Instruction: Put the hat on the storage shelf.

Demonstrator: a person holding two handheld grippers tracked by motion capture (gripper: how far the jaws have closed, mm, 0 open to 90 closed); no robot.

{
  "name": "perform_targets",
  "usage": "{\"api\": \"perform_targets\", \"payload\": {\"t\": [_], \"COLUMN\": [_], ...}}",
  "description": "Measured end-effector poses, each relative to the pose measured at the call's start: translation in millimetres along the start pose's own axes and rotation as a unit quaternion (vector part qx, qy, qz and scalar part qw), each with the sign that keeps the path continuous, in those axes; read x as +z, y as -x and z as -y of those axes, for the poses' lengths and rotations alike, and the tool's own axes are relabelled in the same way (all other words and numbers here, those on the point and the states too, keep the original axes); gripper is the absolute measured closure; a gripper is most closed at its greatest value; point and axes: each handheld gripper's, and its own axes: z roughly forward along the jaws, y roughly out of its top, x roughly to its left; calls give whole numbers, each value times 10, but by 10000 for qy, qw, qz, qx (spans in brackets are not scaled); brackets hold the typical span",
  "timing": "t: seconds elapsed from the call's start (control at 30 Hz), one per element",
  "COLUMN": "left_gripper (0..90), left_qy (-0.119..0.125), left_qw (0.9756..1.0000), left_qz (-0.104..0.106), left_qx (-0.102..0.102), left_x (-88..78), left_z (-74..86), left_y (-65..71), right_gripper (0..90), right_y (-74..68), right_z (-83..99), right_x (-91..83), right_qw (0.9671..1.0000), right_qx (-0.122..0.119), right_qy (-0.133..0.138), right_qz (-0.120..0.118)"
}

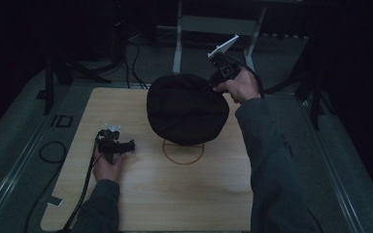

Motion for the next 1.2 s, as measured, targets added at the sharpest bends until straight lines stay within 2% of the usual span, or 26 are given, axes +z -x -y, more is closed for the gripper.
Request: {"api": "perform_targets", "payload": {"t": [0.23,0.5,0.7,0.83,0.97,1.03,1.2], "left_gripper": [54,53,53,53,54,54,54], "left_qy": [1,-1,2,3,3,3,3], "left_qw": [10000,10000,10000,10000,10000,10000,10000], "left_qz": [0,0,-1,-1,1,1,0], "left_qx": [-2,1,-1,0,-3,-4,-2], "left_x": [0,0,0,0,0,0,0], "left_z": [0,0,0,0,0,0,0], "left_y": [0,0,0,0,0,0,0], "right_gripper": [729,705,656,630,588,528,491], "right_y": [23,14,17,17,23,31,65], "right_z": [0,2,11,20,22,24,38], "right_x": [44,72,78,65,63,62,39], "right_qw": [10000,9997,9989,9989,9986,9980,9977], "right_qx": [75,-44,-131,-176,-200,-218,-163], "right_qy": [48,4,3,7,13,22,79], "right_qz": [43,250,459,438,492,596,652]}}
